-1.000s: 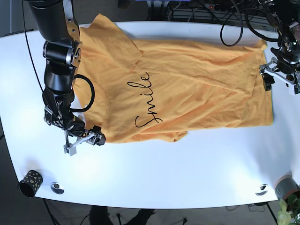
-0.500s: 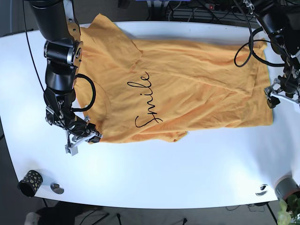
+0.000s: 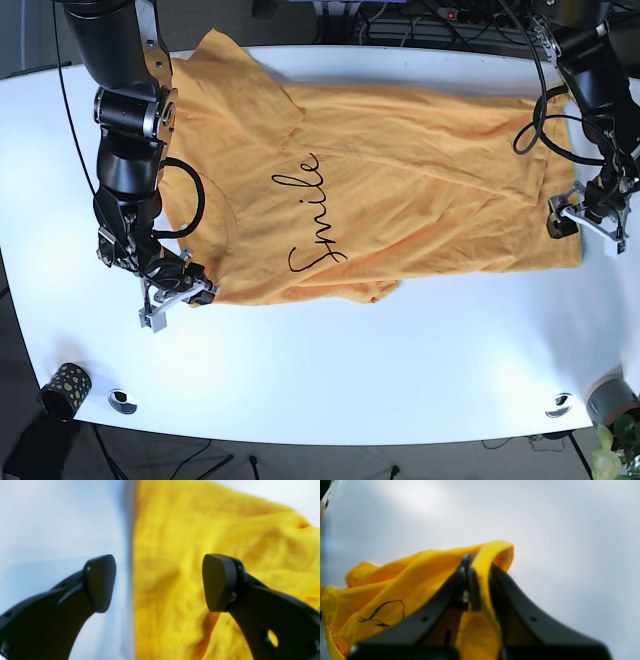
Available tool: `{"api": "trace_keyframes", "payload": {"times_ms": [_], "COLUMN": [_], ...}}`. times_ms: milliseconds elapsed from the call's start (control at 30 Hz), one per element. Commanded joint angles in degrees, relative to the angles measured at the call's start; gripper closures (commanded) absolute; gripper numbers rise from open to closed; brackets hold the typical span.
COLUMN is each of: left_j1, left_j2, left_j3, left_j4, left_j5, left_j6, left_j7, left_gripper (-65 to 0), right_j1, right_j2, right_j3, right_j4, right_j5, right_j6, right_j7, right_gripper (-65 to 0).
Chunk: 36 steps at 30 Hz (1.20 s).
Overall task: Fold the T-shirt properly
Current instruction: 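Grasp the orange shirt's hem corners with both grippers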
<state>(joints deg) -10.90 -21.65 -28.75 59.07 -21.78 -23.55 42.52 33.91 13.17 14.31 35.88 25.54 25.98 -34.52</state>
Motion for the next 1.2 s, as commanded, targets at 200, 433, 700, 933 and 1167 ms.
{"api": "trace_keyframes", "payload": {"times_ms": [200, 433, 700, 933, 1167], "left_j1": [-3.21, -3.13, -2.95, -1.02, -4.01], "left_j2": [-0.72, -0.72, -0.72, -0.81, -0.81], "left_j3": [-0.13, -0.21, -0.21, 5.32, 8.66], "left_j4": [-6.19, -7.24, -6.8, 8.58, 17.55], "left_j5": [-0.24, 0.02, 0.02, 0.2, 0.11], "left_j6": [-5.86, -6.38, -6.3, -4.36, -0.14], "left_j7": [4.82, 4.55, 4.55, 7.1, 7.1], "left_gripper": [-50.1, -22.4, -0.4, -0.8, -0.4], "right_j1": [1.91, 1.83, 1.74, -1.52, -2.13], "right_j2": [0.59, 0.59, 0.59, 0.68, 1.2], "right_j3": [0.16, 0.24, 0.24, 0.51, 0.42], "right_j4": [1.0, 1.0, 2.41, 15.42, 23.68], "right_j5": [1.14, 1.14, 1.23, 1.23, 1.23], "right_j6": [0.79, 0.88, 0.88, 0.79, 0.79], "right_j7": [1.16, 1.16, 0.98, -3.41, -6.49], "right_gripper": [-0.2, -0.2, -0.2, 0.0, 0.0]}}
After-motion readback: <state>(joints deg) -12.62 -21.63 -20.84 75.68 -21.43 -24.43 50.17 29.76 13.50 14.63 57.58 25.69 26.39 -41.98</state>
